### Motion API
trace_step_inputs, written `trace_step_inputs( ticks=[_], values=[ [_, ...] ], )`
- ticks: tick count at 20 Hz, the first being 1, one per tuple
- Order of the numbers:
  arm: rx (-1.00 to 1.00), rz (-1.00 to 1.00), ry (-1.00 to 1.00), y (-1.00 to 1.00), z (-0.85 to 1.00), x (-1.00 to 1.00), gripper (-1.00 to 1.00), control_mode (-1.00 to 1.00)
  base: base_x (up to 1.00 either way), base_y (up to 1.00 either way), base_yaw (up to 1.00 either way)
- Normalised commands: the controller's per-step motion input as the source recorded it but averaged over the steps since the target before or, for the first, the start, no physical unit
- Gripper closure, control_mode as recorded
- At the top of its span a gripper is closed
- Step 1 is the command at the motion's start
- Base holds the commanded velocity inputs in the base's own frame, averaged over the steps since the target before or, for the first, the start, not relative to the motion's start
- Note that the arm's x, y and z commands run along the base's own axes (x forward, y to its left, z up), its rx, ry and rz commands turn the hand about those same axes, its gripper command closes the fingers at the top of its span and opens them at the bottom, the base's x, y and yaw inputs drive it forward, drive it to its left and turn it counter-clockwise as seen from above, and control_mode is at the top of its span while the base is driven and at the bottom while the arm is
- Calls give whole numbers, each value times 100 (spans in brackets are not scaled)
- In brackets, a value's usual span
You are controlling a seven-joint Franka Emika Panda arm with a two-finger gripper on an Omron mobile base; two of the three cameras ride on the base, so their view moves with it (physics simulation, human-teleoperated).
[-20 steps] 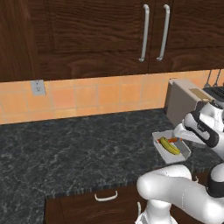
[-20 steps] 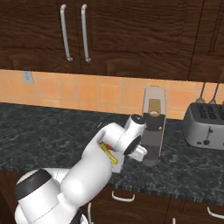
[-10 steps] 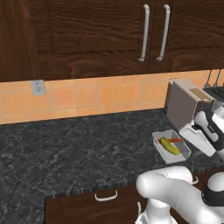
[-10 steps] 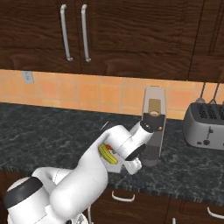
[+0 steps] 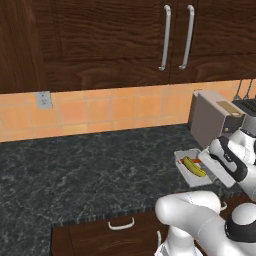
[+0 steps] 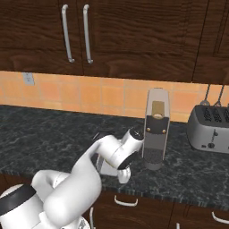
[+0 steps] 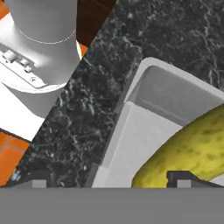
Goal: Take the meat container that has the fish and place it on the second highest rack of the freezer. Then take the vegetable container that has the carrot and cucumber and place it on the highest rack of the freezer.
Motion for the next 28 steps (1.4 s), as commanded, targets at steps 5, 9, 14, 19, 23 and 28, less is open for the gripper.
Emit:
trace_step_inputs(
  ticks=[5, 9, 14, 19, 23, 28],
  values=[
    [0, -19, 0, 9, -11, 0, -100, -100, 0, 0, 0],
    [0, -16, 0, 1, -16, -2, 100, -100, 0, 0, 0],
    [0, -16, 0, 0, -9, -14, 100, -100, 0, 0, 0],
    [0, -11, 2, 0, -19, -18, 100, -100, 0, 0, 0],
    [0, -1, 9, 16, -1, 0, 100, -100, 0, 0, 0],
    [-1, -13, 0, 1, 78, 0, 100, -100, 0, 0, 0]
  ],
)
